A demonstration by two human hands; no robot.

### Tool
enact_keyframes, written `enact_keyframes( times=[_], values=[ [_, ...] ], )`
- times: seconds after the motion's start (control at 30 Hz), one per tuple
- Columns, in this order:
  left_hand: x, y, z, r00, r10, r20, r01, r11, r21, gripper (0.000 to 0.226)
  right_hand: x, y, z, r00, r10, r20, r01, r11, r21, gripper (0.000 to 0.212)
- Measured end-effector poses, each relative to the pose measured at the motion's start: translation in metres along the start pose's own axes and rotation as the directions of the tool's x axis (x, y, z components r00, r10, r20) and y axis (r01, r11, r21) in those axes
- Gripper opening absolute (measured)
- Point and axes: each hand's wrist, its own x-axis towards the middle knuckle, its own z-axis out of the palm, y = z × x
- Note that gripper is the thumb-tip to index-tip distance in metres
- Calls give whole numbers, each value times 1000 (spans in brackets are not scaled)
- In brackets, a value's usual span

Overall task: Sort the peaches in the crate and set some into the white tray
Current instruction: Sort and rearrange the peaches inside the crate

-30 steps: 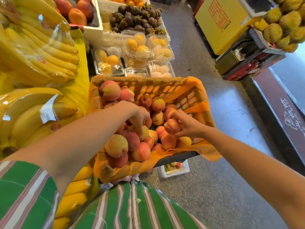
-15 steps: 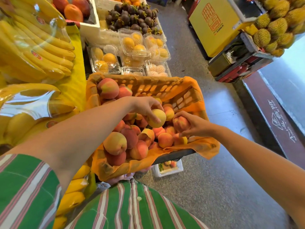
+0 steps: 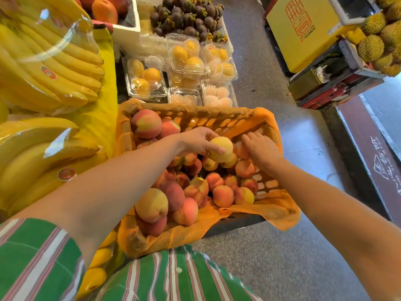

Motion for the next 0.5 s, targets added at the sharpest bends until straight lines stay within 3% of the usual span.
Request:
enact_keyframes(
  times=[0.1, 0.17, 0.23, 0.3, 0.37, 0.5],
  values=[
    [7, -2, -1, 1000, -20, -11, 20, 998, -61, 49, 9, 2, 1, 1000, -11, 11, 11, 1000, -19, 30],
    [12, -2, 1, 1000, -24, -11, 23, 997, -76, 54, 10, 7, -1, 996, -88, -30, 92, 977, 192, 39],
    [18, 1, 4, 999, -19, -26, 17, 998, -65, 51, 5, 10, -10, 982, -189, -21, 167, 807, 566, 61],
    [22, 6, 9, 999, -27, -29, 25, 998, -61, 42, -8, 7, -22, 969, -248, 4, 152, 606, 781, 77],
    [26, 11, 16, 999, -38, 4, 39, 995, -93, 35, -18, 2, -30, 975, -223, 10, 122, 571, 812, 82],
    [30, 17, 32, 993, -41, 112, 66, 970, -234, 33, -28, 1, -27, 987, -73, -141, 155, 649, 745, 68]
  ],
)
